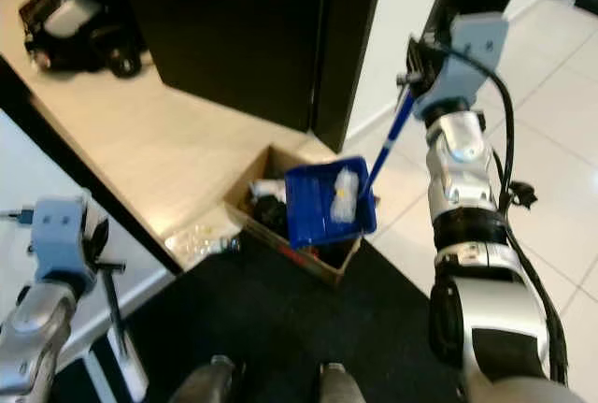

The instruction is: Sweep floor

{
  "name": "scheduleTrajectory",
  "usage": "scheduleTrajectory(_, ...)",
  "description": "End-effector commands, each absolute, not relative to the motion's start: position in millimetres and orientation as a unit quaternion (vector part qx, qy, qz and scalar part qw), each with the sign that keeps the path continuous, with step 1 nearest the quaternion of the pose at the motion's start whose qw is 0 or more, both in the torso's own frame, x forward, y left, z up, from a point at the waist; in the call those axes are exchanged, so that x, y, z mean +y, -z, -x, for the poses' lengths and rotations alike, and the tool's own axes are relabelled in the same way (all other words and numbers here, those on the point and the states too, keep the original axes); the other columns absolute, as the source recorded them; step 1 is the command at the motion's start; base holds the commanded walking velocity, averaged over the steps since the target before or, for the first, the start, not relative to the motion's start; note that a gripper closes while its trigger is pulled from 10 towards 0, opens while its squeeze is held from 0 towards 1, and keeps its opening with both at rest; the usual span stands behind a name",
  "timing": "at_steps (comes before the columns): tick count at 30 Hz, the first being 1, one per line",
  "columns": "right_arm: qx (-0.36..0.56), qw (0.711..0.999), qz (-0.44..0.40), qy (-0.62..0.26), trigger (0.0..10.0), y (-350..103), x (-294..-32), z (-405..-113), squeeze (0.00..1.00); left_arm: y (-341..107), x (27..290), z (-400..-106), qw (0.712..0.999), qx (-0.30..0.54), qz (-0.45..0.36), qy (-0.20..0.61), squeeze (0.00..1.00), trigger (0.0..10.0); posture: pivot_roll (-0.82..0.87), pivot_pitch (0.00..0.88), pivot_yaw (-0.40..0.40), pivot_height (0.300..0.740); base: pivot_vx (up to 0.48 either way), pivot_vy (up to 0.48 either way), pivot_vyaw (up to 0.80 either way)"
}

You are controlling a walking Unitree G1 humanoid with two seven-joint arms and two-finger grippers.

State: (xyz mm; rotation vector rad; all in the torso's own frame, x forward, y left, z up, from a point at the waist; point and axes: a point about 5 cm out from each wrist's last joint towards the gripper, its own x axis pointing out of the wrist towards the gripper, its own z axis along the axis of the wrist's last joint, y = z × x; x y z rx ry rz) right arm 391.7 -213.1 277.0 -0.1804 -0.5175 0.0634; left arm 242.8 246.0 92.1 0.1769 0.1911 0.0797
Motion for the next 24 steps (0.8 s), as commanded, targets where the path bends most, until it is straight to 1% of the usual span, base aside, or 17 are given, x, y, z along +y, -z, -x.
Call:
scheduleTrajectory(1, -0.296, 0.943, 0.145, -0.052, 10.0, -291, -202, -390, 0.00, -93, 248, -236, 0.989, 0.097, -0.108, -0.042, 0.00, 10.0, 0.22, 0.238, 0.019, 0.740, 0.000, 0.000, 0.00)
scheduleTrajectory(7, -0.322, 0.925, 0.186, -0.072, 10.0, -302, -187, -390, 0.00, -90, 244, -235, 0.989, 0.101, -0.103, -0.043, 0.00, 10.0, 0.22, 0.229, 0.007, 0.740, 0.000, 0.000, 0.00)
scheduleTrajectory(8, -0.336, 0.915, 0.208, -0.084, 10.0, -308, -180, -391, 0.00, -90, 241, -235, 0.989, 0.100, -0.101, -0.042, 0.00, 10.0, 0.21, 0.224, 0.002, 0.740, 0.000, 0.000, 0.00)
scheduleTrajectory(14, -0.348, 0.914, 0.192, -0.079, 10.0, -319, -184, -391, 0.00, -90, 238, -238, 0.990, 0.098, -0.095, -0.042, 0.00, 10.0, 0.20, 0.214, -0.004, 0.740, 0.000, 0.000, 0.00)
scheduleTrajectory(20, -0.354, 0.908, 0.209, -0.077, 10.0, -324, -186, -390, 0.00, -90, 235, -242, 0.990, 0.095, -0.093, -0.039, 0.00, 10.0, 0.19, 0.204, -0.007, 0.740, 0.000, 0.000, 0.00)
scheduleTrajectory(22, -0.352, 0.899, 0.238, -0.107, 10.0, -320, -174, -392, 0.00, -91, 231, -246, 0.991, 0.090, -0.089, -0.039, 0.00, 10.0, 0.19, 0.199, -0.017, 0.740, 0.000, 0.000, 0.00)
scheduleTrajectory(24, -0.351, 0.896, 0.245, -0.115, 10.0, -319, -170, -392, 0.00, -91, 231, -247, 0.991, 0.089, -0.089, -0.039, 0.00, 10.0, 0.19, 0.199, -0.017, 0.740, 0.000, 0.000, 0.00)
